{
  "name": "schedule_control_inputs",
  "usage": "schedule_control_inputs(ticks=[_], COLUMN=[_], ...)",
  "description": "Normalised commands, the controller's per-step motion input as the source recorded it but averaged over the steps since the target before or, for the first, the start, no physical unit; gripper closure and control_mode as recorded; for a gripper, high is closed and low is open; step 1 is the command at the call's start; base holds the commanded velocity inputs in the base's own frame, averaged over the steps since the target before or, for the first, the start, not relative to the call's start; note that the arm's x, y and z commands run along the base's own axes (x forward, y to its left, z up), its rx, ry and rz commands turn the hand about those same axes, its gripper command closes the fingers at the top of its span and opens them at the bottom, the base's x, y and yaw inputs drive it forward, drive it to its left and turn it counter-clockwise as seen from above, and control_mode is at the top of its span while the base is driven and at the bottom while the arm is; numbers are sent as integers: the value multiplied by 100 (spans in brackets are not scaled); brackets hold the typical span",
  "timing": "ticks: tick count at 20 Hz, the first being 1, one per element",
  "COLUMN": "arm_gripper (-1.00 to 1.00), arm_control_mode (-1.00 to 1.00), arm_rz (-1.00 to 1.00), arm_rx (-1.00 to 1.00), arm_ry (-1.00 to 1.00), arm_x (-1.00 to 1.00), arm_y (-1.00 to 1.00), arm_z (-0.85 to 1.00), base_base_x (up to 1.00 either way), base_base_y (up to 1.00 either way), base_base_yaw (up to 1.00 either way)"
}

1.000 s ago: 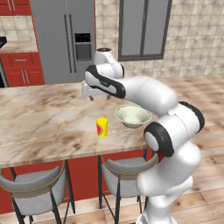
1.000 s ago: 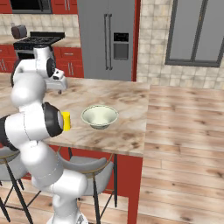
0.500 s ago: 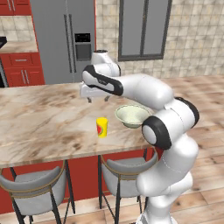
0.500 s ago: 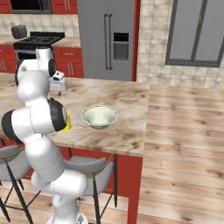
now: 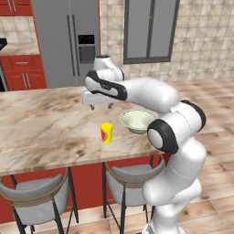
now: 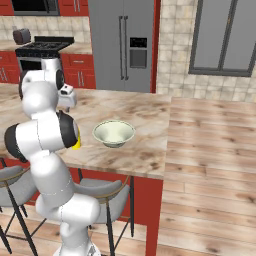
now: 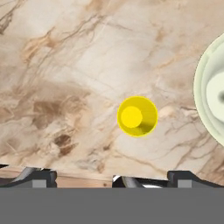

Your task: Place the cup inside the bowl on the dining table and move the bowl to any counter.

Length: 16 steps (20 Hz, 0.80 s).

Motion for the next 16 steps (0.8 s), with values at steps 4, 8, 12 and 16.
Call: schedule_control_inputs(ticks=[4,8,12,16], arm_gripper=[-100,-100,-100,-100], arm_control_mode=[-100,-100,-100,-100], arm_rz=[0,0,0,-1], arm_rx=[-1,-1,-2,-2], arm_ry=[0,1,5,11], arm_x=[0,0,0,0], arm_y=[5,4,3,1], arm_z=[-15,-3,0,0], base_base_x=[0,0,0,0], base_base_y=[0,0,0,0], base_base_yaw=[0,0,0,0])
